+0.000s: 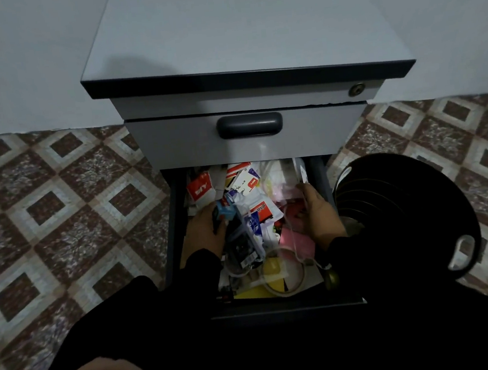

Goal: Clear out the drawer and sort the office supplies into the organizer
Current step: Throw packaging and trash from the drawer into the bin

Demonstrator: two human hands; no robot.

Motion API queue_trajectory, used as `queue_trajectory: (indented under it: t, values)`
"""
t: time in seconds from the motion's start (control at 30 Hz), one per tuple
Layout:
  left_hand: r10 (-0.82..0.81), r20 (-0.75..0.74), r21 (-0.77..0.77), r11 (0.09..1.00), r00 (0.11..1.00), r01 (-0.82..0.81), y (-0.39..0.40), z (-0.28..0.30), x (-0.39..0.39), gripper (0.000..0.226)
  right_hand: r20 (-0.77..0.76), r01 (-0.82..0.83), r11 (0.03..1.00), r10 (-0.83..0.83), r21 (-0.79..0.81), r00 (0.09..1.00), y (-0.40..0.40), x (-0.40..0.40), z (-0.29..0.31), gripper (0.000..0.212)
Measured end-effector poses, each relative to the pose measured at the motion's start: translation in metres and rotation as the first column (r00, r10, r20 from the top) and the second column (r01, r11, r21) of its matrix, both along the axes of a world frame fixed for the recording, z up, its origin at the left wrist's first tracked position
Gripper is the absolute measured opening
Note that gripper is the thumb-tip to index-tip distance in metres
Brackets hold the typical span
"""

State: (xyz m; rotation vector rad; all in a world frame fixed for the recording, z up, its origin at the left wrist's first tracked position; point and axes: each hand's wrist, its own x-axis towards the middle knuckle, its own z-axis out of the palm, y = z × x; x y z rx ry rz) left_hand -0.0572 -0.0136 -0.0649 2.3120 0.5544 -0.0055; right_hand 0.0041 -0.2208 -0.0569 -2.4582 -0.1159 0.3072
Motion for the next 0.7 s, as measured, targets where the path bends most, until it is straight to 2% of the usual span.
queue_trajectory:
  t: [0.17,0.33,0.47,0.7]
  values:
    - [0.13,0.059,-0.036,0.991,0.99,-0.128,-0.002,0.021,-0.013,0.043,-0.037,0.103,0.993,-0.101,0.057,0.994,-0.002,-0.017,0.042,0.051]
    - [0.103,0.044,-0.081,0.992,0.994,-0.1,-0.003,0.035,-0.027,0.052,-0.072,0.119,0.983,-0.109,0.143,0.991,-0.007,-0.04,0.072,0.044]
    - [0.106,0.04,-0.114,0.988,0.994,-0.101,-0.007,0.046,-0.039,0.054,-0.051,0.123,0.985,-0.118,0.12,0.992,-0.011,-0.052,0.083,0.047]
    - [0.069,0.078,-0.081,0.995,0.995,-0.062,-0.006,0.059,-0.062,0.053,-0.043,0.163,0.98,-0.16,0.11,0.986,-0.025,-0.066,0.087,0.054]
